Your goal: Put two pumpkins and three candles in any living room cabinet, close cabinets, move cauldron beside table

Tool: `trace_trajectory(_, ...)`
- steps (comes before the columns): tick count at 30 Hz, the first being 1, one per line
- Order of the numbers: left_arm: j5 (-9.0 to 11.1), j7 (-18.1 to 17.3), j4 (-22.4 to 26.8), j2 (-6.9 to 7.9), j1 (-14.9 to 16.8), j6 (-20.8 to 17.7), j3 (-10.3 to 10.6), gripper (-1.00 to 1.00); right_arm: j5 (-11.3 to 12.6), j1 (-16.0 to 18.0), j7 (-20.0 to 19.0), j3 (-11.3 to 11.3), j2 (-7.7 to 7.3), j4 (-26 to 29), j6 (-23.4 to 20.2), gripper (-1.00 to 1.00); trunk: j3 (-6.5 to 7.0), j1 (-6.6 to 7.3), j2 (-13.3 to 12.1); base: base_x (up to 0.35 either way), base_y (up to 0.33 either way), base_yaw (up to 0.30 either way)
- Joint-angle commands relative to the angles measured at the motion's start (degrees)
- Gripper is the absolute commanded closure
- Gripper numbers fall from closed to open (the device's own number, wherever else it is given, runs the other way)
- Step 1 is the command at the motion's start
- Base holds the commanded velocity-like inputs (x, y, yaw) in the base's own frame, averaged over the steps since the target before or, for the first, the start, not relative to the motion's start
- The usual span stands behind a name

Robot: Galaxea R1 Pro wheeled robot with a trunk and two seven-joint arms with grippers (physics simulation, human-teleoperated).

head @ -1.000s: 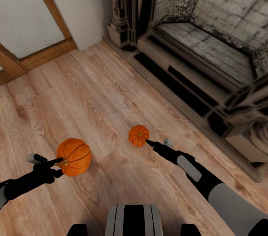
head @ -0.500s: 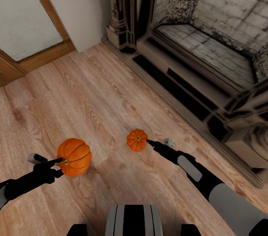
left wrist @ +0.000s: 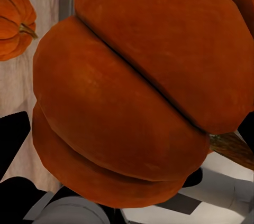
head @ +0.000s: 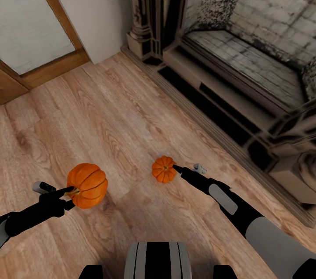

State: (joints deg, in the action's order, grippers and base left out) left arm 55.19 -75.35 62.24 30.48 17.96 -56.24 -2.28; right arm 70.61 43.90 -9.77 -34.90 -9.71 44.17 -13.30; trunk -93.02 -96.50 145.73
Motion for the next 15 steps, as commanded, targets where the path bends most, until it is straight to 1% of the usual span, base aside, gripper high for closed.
trace_trajectory(1, 0.3, 0.0, 0.0, 0.02, 0.0, -0.4, 0.0, 1.0, 0.4, 0.0, 0.0, -0.2, -0.05, 0.0, -0.1, -1.0, -0.03, 0.01, 0.0, 0.001, 0.026, 0.0)
trace_trajectory(7, 0.5, 0.0, 0.0, 0.03, 0.0, -0.4, 0.0, 1.0, 0.4, 0.0, 0.0, -0.2, 0.09, -0.1, -0.1, -1.0, -0.03, 0.01, 0.0, 0.0, 0.007, 0.0)
trace_trajectory(15, 0.6, -0.1, 0.0, 0.02, 0.0, -0.4, 0.0, 1.0, 0.4, 0.0, 0.0, -0.2, 0.28, -0.1, -0.1, -1.0, -1.8, -0.2, 0.1, 0.0, 0.0, 0.0)
